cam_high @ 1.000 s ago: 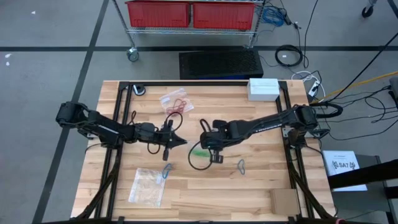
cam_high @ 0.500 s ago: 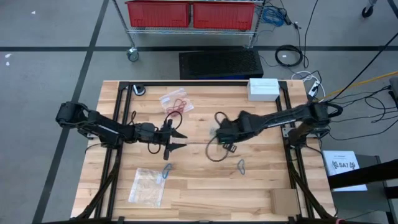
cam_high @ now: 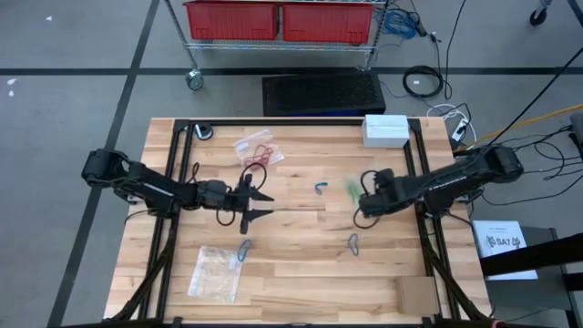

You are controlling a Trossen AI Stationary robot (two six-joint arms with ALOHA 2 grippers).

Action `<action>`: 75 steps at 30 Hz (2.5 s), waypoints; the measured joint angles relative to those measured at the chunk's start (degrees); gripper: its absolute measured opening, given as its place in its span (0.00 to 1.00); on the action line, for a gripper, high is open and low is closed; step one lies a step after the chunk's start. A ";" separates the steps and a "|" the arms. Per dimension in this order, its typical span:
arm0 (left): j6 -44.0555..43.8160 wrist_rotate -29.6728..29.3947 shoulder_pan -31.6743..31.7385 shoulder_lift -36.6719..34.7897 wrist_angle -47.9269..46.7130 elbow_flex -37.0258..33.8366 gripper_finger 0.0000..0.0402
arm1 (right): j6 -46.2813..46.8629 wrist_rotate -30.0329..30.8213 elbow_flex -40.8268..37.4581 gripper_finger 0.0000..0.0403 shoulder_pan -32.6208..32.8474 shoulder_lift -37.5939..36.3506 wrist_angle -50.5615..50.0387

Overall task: Sort rubber bands
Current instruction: Close the zip bag, then move the bottom blue rubber band to the center of the table

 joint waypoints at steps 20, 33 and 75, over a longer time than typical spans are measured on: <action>3.75 -21.42 -15.99 -1.86 -64.05 20.97 0.27 | -10.98 0.13 0.82 0.45 8.51 0.09 2.31; -27.20 -5.22 -21.57 -1.36 -78.13 23.42 0.12 | -25.16 2.50 3.57 0.40 15.25 0.12 31.86; -17.01 -17.29 -8.81 34.97 -27.95 36.60 0.01 | -41.82 8.63 3.54 0.46 18.88 0.18 44.30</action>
